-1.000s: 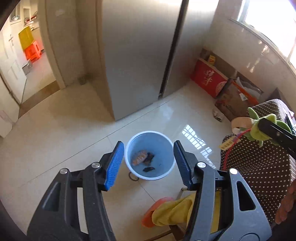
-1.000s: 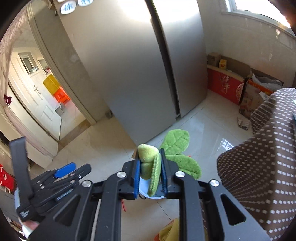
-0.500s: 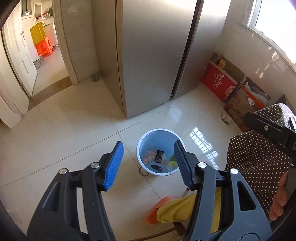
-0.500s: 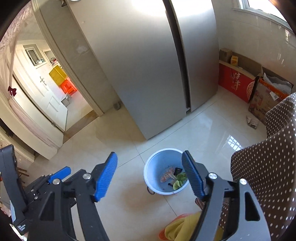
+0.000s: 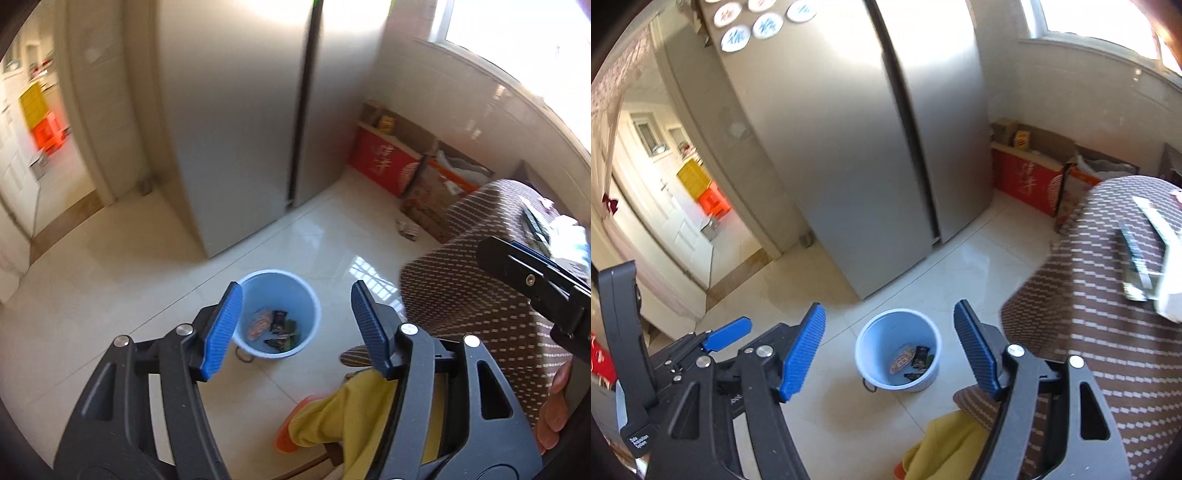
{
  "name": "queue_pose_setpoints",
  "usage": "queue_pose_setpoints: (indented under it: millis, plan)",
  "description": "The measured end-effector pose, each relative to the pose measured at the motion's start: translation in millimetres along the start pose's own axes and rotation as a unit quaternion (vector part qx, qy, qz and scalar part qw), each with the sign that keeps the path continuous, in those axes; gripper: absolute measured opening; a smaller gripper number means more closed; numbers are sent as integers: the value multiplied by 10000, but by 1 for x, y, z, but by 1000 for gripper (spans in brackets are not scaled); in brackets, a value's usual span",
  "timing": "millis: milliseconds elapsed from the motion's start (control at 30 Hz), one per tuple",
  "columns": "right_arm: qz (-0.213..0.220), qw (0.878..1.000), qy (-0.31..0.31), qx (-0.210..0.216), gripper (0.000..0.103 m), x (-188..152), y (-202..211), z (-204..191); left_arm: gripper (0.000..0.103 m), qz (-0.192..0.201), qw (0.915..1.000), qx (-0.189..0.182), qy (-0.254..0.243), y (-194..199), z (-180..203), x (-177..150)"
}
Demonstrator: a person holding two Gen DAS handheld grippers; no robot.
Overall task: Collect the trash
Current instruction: 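Move both open tools back to the table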
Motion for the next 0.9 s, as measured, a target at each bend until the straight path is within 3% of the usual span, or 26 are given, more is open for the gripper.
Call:
queue_pose_setpoints:
  millis: [400,633,900]
  plan:
    - [837,9890,-1077,-573,76,2,88,117,67,113,9907,-889,-1027,9,123,14]
    - [1070,9730,-1845,-886,76,-9,122,180,70,134,9794,-1388,-1460,15,184,16]
    - [1325,9551,-2425,-1071,76,-21,143,232,71,137,9688,-1723,-1776,22,228,15]
Point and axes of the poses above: each gripper's, at about its wrist camera, not at the fingertips, and y roughly against the way its jaws point, z to its right, x to its top, the point moved 4 cm from there along -y, roughly the way its jaws point, and after that the axes turned 9 degrees about -y, right-handed, at the moved point
